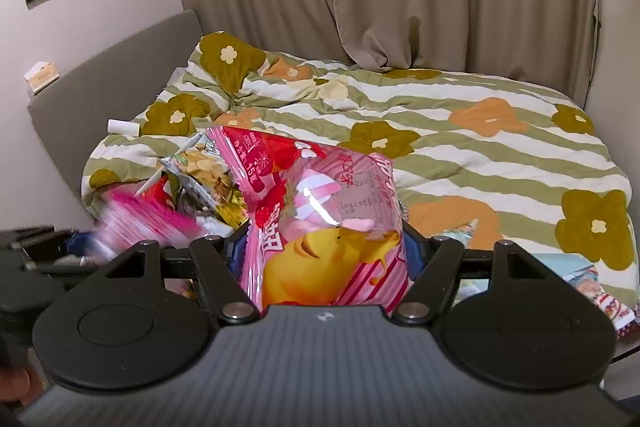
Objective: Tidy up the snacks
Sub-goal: 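Lift and carry both pink bags over the yellow-green box, then open the left tool dropping the pink bag while the right tool releases its bag into the box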
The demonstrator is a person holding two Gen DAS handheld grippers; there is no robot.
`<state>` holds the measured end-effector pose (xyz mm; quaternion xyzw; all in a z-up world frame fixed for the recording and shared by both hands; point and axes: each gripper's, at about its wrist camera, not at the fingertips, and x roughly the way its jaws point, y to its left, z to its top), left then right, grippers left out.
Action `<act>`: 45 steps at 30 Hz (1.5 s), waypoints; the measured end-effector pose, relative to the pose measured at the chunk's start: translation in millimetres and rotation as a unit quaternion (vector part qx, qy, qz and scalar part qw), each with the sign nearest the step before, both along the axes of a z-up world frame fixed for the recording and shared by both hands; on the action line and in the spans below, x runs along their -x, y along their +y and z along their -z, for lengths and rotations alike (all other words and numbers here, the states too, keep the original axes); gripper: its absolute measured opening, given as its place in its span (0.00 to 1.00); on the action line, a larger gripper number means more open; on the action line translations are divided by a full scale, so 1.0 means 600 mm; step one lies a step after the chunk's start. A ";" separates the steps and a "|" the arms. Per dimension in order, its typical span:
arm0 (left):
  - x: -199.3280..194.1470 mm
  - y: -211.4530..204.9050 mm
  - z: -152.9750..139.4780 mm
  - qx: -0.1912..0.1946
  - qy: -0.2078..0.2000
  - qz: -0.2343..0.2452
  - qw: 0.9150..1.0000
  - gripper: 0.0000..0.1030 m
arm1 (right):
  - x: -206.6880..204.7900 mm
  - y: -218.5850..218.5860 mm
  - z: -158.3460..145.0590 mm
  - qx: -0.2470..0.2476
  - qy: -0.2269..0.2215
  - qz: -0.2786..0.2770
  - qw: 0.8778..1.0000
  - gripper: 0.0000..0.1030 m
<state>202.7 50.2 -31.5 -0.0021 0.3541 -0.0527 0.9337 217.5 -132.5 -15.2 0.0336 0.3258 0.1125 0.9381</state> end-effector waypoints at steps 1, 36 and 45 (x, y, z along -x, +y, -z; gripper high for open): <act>0.000 0.006 0.002 -0.002 -0.006 0.007 1.000 1.00 | -0.004 0.010 0.002 -0.001 0.001 0.003 1.000 0.82; -0.114 0.152 0.018 -0.013 0.008 0.085 0.996 1.00 | -0.145 0.168 0.047 0.019 -0.001 0.034 0.999 1.00; -0.110 0.138 -0.003 -0.011 0.004 0.077 0.997 1.00 | -0.112 0.149 0.004 0.023 -0.015 0.044 0.999 1.00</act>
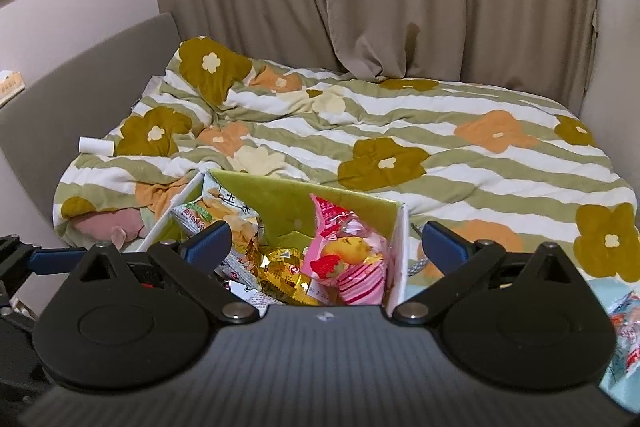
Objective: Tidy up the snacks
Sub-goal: 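Open the left tool dropping the pink bag while the right tool releases its bag into the box, then move both tools back to the green bag and white-and-red bag on the sheet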
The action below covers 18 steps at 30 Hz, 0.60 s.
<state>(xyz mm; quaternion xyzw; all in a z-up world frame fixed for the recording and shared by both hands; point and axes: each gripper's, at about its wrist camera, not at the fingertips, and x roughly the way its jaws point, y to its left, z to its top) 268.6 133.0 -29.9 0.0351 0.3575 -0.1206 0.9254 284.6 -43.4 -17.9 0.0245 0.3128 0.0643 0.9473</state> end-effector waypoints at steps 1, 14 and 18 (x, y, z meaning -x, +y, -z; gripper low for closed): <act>0.003 -0.004 -0.004 0.002 -0.002 -0.002 1.000 1.00 | 0.005 -0.005 -0.005 0.004 -0.004 0.002 1.000 1.00; 0.051 -0.149 -0.035 0.007 -0.024 -0.012 1.000 1.00 | 0.088 -0.178 -0.042 0.008 -0.027 0.020 0.999 1.00; 0.055 -0.209 -0.041 0.008 -0.029 -0.011 0.999 1.00 | 0.111 -0.253 -0.045 0.009 -0.032 0.036 0.999 1.00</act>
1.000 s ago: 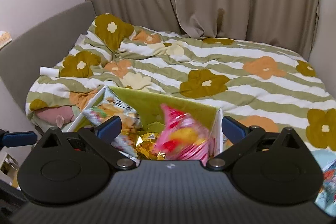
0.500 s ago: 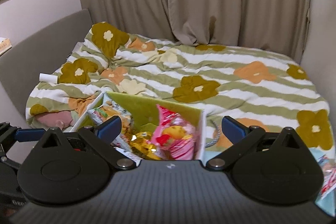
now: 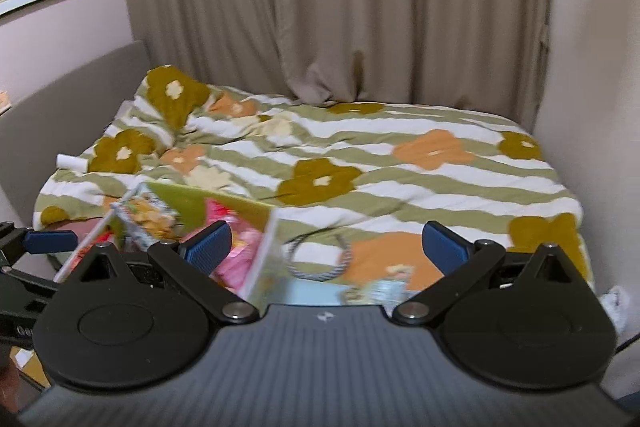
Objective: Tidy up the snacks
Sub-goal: 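Move both tools back to the green bag and white-and-red bag on the sheet, then grasp the green printed bag with the left tool while the right tool grasps the white-and-red bag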
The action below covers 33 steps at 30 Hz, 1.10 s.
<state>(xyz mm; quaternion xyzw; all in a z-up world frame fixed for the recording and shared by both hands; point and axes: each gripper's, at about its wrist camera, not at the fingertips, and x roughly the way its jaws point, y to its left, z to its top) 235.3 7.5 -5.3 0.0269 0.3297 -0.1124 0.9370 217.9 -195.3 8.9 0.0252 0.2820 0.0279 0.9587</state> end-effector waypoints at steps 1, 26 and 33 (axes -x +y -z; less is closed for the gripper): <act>0.000 -0.013 0.001 0.000 0.000 0.001 1.000 1.00 | 0.004 -0.019 0.001 0.000 0.000 0.003 1.000 1.00; -0.164 -0.300 0.218 -0.011 0.108 -0.026 0.994 1.00 | -0.061 -0.352 0.216 0.022 0.115 0.043 0.992 1.00; -0.199 -0.309 0.273 -0.027 0.145 -0.039 0.988 0.99 | -0.092 -0.370 0.282 0.031 0.157 0.021 0.987 1.00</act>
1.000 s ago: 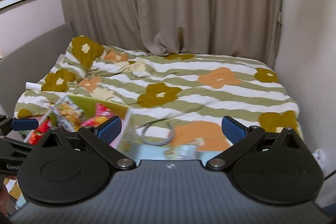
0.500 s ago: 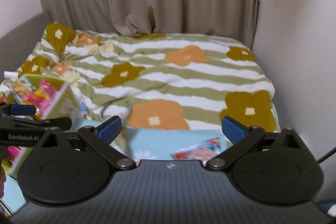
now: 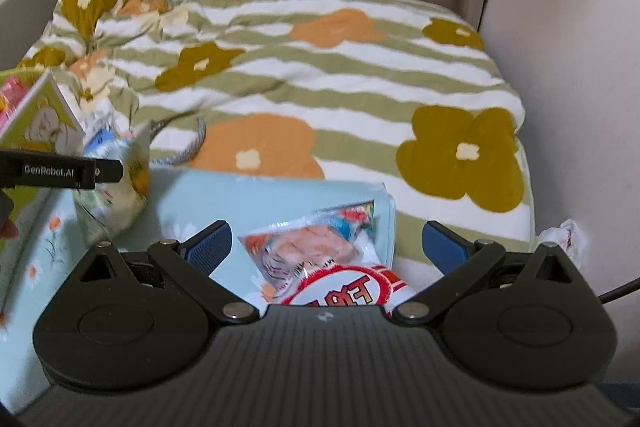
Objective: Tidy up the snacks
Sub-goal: 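Grasp the green printed bag with the left tool while the right tool grasps the white-and-red bag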
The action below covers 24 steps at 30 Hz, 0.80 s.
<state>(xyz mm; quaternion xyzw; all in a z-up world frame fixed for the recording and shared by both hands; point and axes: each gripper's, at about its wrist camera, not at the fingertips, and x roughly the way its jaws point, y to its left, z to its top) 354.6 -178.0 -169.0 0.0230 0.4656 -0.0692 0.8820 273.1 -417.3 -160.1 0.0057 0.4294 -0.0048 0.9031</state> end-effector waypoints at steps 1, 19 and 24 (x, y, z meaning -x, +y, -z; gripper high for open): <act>-0.003 0.000 0.007 0.000 0.006 0.000 1.000 0.99 | -0.003 -0.001 0.008 0.001 0.006 -0.002 1.000 1.00; -0.001 -0.009 0.047 0.012 0.049 0.026 0.998 0.61 | -0.032 -0.003 0.068 -0.006 0.046 -0.037 0.998 1.00; 0.019 0.000 0.038 0.007 0.047 0.027 0.998 0.61 | -0.035 -0.002 0.073 -0.006 0.049 -0.040 0.998 1.00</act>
